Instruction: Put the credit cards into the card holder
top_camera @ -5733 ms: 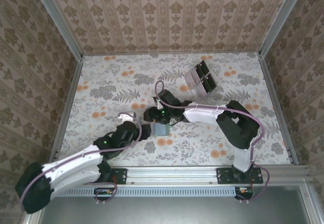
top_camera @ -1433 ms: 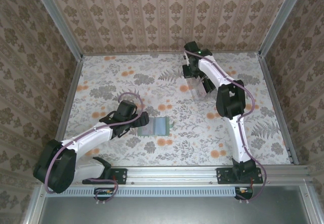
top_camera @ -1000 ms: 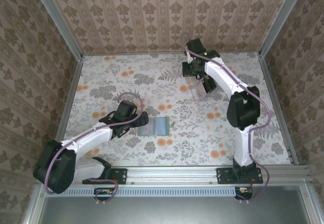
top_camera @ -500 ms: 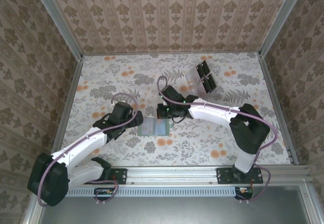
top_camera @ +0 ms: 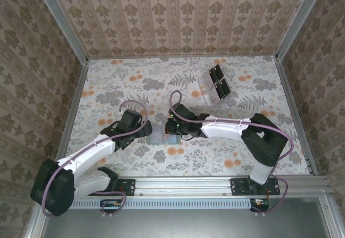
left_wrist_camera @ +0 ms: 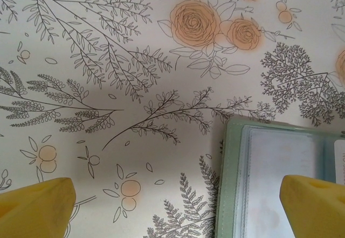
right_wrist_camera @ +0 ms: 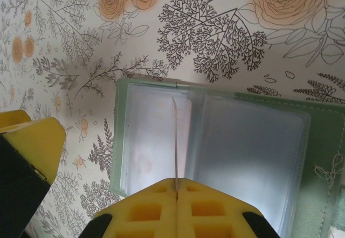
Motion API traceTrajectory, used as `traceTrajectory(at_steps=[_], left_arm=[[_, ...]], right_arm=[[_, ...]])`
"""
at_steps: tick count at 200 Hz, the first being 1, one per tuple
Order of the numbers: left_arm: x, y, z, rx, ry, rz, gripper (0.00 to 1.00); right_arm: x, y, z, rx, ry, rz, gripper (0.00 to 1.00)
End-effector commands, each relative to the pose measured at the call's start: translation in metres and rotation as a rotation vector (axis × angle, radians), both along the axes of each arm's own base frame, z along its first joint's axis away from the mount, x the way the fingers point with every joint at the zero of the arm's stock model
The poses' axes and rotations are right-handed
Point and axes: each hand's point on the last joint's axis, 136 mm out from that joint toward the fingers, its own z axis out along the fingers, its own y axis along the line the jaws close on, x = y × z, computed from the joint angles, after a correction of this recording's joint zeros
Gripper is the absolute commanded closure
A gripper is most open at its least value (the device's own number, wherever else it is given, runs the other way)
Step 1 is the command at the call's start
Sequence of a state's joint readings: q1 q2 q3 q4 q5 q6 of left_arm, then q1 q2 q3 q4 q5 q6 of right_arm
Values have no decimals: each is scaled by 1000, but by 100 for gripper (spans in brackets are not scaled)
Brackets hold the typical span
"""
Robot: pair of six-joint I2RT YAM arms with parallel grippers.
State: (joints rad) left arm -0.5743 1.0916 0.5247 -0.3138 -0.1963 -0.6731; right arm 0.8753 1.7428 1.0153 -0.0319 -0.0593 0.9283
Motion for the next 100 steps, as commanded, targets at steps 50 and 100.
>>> traceTrajectory(at_steps=[50,100], left_arm=[[-3,-10,-3,-8,10,-47,0],[-4,-38,2,-41,-6,-157,0]], right_arm=[[2,-45,-38,-119,11,-105,100],[3,-75,-47,-175,22,-106,100]])
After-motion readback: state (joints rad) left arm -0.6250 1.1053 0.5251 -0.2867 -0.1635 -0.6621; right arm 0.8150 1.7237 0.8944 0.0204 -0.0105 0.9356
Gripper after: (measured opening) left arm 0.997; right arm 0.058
